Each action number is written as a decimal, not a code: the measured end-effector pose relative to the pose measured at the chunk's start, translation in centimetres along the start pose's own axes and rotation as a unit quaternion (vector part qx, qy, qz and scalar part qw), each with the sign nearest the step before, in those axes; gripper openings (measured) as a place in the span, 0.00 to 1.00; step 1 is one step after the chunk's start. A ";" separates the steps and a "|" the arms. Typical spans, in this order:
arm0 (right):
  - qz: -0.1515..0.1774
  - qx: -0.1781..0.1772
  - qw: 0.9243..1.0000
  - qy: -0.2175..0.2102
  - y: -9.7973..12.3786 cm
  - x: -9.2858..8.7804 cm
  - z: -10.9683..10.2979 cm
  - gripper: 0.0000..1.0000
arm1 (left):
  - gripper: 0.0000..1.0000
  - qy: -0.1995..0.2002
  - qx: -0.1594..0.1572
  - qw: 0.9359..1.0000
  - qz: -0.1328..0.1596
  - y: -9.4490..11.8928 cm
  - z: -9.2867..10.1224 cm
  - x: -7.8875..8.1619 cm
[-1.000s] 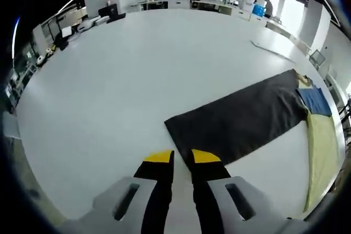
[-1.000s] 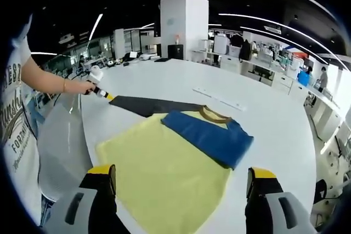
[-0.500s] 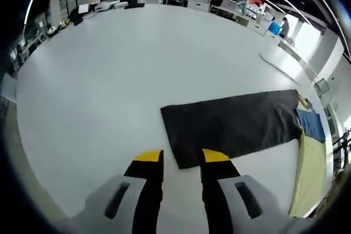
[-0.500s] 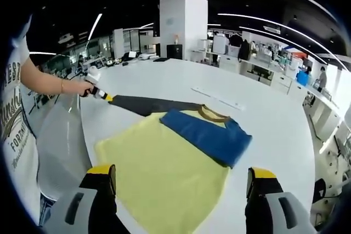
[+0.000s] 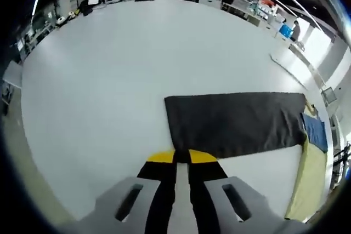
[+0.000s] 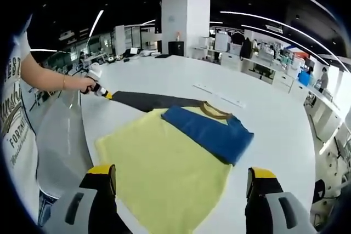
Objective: Fold the garment on the visible template until the final outline fits inside the template.
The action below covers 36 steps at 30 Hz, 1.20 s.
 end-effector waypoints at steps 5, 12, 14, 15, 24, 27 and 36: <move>0.003 -0.001 1.000 -0.002 0.0 0.1 0.0 0.99 | 0.00 0.006 -0.005 1.000 0.004 0.0 -0.1 0.1; 0.009 0.006 1.000 -0.004 0.0 0.0 -0.2 0.99 | 0.00 0.014 -0.019 1.000 0.020 0.5 -0.1 0.5; 0.011 0.008 1.000 -0.004 0.1 0.0 -0.3 0.99 | 0.00 0.015 -0.020 0.999 0.020 0.7 0.0 0.4; 0.012 0.008 1.000 -0.005 0.1 0.0 -0.4 0.99 | 0.00 0.014 -0.021 1.000 0.019 0.8 0.0 0.4; 0.015 0.014 1.000 -0.004 0.1 -0.1 -0.8 0.99 | 0.00 -0.030 -0.030 0.999 0.034 1.6 1.1 1.3; 0.016 0.015 1.000 -0.004 -0.1 -0.2 -0.8 0.99 | 0.00 -0.049 -0.039 0.997 0.037 1.8 1.8 2.1; 0.020 0.021 1.000 -0.005 -0.4 -0.2 -1.2 0.99 | 0.00 -0.080 -0.066 0.993 0.052 2.2 4.3 4.1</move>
Point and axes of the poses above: the point that each gripper's makers call its tool centre point, and the gripper's own axes: y roughly backward along the fingers, z roughly to its right, x roughly out of its top, the point moved 5 cm from there along y, roughly backward along the fingers, and after that the axes turned 4 degrees about -x, right-handed, at the moved point
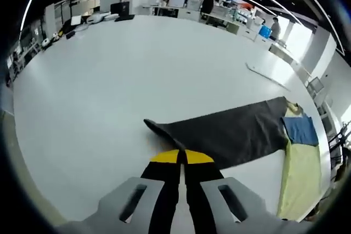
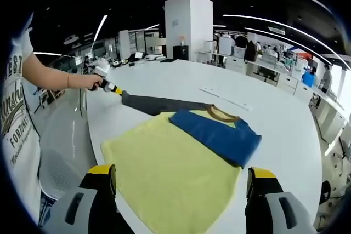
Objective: Fold the garment on the visible template until the final outline fits inside the template.
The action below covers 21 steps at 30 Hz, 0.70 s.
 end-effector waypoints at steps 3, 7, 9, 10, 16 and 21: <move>0.000 0.001 1.000 -0.001 0.2 -0.2 -0.1 0.99 | 0.00 -0.008 -0.009 1.000 0.004 0.0 0.8 0.7; -0.003 -0.002 1.000 0.001 0.5 -0.4 0.0 0.99 | 0.00 -0.008 -0.027 1.000 0.011 0.1 2.1 1.4; 0.000 -0.005 1.000 -0.004 0.7 -0.4 0.1 0.99 | 0.00 -0.016 -0.031 0.999 0.014 0.1 2.6 1.8; 0.001 -0.005 1.000 -0.004 0.7 -0.4 0.1 0.99 | 0.00 -0.015 -0.033 0.999 0.014 0.0 2.8 2.0; 0.000 -0.007 1.000 -0.006 0.8 -0.7 0.1 0.99 | 0.00 -0.021 -0.057 0.998 0.014 -0.2 4.7 2.8; -0.001 -0.008 1.000 -0.007 0.8 -0.9 0.0 0.99 | 0.00 -0.035 -0.072 0.997 0.015 -0.6 6.2 3.5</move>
Point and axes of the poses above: the point that each gripper's makers call its tool centre point, and the gripper's own axes: y roughly backward along the fingers, z roughly to its right, x roughly out of its top, the point moved 5 cm from there along y, roughly backward along the fingers, and after that the axes turned 4 degrees about -x, right-handed, at the moved point
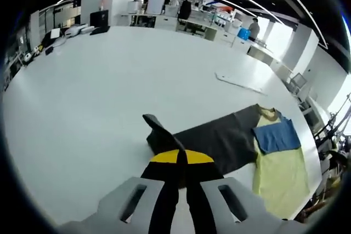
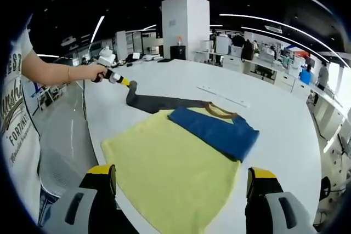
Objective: Fold the garment on the visible template until the final outline fits inside the template.
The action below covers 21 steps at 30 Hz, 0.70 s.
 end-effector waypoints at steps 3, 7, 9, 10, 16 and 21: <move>0.000 0.002 1.000 0.000 0.0 0.0 -0.1 0.99 | 0.00 -0.004 -0.012 1.000 -0.002 -0.4 0.9 0.4; -0.001 0.004 1.000 0.000 -0.1 0.0 -0.3 0.99 | 0.00 -0.011 -0.023 1.000 -0.002 -0.8 2.0 0.9; -0.001 0.005 1.000 0.000 -0.2 0.0 -0.3 0.99 | 0.00 -0.013 -0.029 0.999 0.000 -1.0 2.6 1.2; -0.001 0.006 1.000 0.000 -0.2 0.0 -0.3 0.99 | 0.00 -0.013 -0.031 0.999 0.001 -1.0 2.8 1.3; -0.006 0.010 1.000 0.006 -0.1 -0.1 -0.4 0.99 | 0.00 -0.017 -0.049 0.999 0.009 -1.5 4.5 2.1; -0.008 0.006 1.000 0.004 0.0 -0.3 -0.1 0.99 | 0.00 -0.024 -0.060 0.998 0.008 -2.0 5.6 2.4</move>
Point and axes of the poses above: the point that each gripper's makers call its tool centre point, and the gripper's own axes: y roughly backward along the fingers, z roughly to its right, x roughly out of its top, the point moved 5 cm from there along y, roughly backward along the fingers, and after that the axes turned 4 degrees about -x, right-handed, at the moved point
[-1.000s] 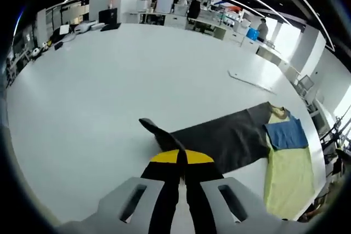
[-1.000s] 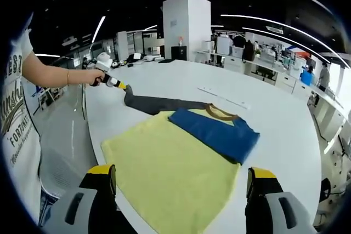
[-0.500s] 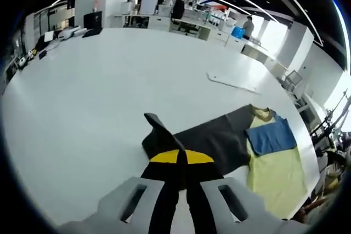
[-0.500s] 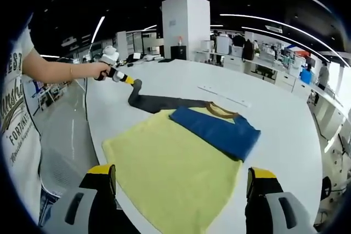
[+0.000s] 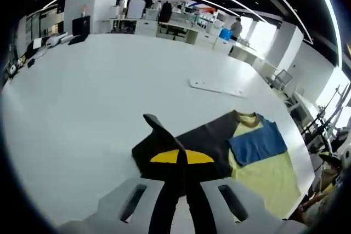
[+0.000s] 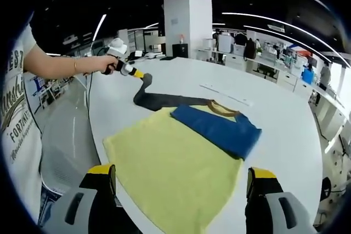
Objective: Fold the garment on the visible template until the final outline fits inside the template.
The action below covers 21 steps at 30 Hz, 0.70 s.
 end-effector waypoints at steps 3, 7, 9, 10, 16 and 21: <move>0.002 0.000 1.000 -0.002 0.0 -0.1 -0.1 0.99 | 0.00 -0.005 -0.006 1.000 -0.002 -0.3 0.6 0.2; 0.001 0.002 1.000 -0.001 -0.1 -0.2 -0.2 0.99 | 0.00 -0.018 -0.012 1.000 -0.008 -0.7 1.2 0.3; 0.003 0.001 1.000 -0.001 -0.1 -0.2 -0.3 0.99 | 0.00 -0.023 -0.017 1.000 -0.010 -0.8 1.6 0.4; 0.005 0.001 1.000 -0.001 -0.2 -0.1 -0.4 0.99 | 0.00 -0.027 -0.019 0.999 -0.011 -0.8 1.9 0.5; 0.007 0.010 1.000 -0.001 -0.4 -0.2 -1.1 0.99 | 0.00 -0.036 -0.029 0.999 -0.014 -1.3 3.0 1.1; 0.011 0.013 1.000 -0.003 -0.5 -0.2 -1.2 0.99 | 0.00 -0.043 -0.040 0.998 -0.014 -1.7 4.3 1.4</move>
Point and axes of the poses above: the point that each gripper's makers call its tool centre point, and the gripper's own axes: y roughly backward along the fingers, z roughly to its right, x roughly out of its top, the point moved 5 cm from there along y, roughly backward along the fingers, and after that the axes turned 4 degrees about -x, right-handed, at the moved point
